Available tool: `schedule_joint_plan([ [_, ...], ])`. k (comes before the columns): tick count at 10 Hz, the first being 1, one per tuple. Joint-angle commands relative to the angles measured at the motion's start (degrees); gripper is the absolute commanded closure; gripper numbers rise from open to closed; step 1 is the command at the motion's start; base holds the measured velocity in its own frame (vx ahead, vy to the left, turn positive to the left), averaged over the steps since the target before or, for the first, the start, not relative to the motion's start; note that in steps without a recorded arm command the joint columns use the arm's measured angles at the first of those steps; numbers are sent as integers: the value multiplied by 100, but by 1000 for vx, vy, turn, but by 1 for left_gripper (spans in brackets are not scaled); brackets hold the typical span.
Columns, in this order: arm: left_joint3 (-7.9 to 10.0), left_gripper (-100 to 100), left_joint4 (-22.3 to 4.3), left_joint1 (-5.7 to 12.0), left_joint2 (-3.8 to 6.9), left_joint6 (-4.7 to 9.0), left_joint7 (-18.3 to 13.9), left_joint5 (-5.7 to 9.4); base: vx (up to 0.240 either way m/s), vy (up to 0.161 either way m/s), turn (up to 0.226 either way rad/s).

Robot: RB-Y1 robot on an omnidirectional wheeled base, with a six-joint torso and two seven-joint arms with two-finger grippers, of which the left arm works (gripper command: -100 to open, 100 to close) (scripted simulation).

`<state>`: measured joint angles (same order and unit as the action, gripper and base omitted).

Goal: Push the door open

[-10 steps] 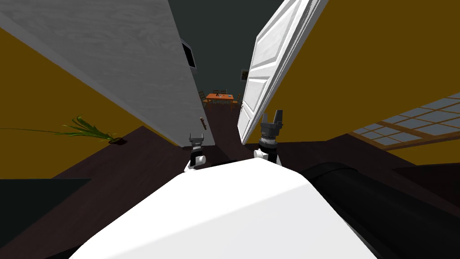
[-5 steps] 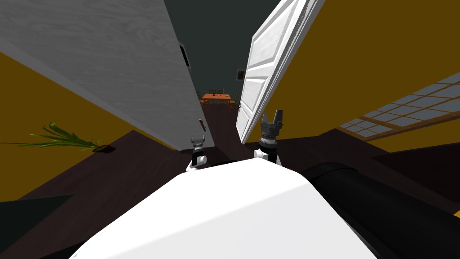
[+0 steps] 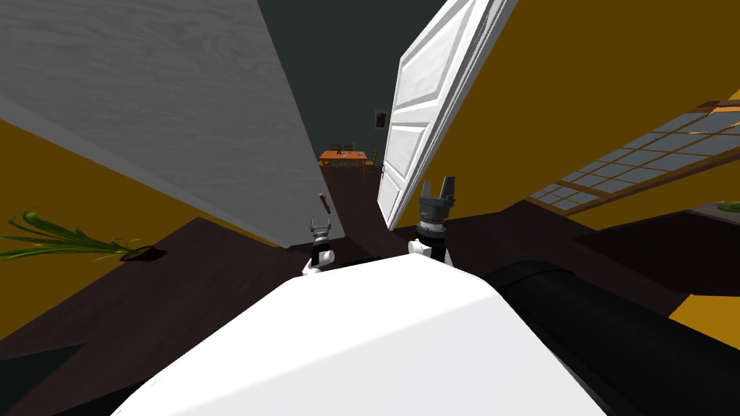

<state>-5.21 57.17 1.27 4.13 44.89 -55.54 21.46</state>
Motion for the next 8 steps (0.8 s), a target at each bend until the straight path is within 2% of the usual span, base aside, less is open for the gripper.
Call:
schedule_joint_plan([
  [1,-12,-100,-197,70,-22,35,-169,73,34,99,-134],
  [6,-47,-100,-775,290,-101,129,-610,277,41,89,-105],
  [7,-59,-100,-991,372,-134,164,-775,354,42,112,-179],
  [8,-66,-100,-1095,412,-151,181,-854,390,39,143,-133],
])
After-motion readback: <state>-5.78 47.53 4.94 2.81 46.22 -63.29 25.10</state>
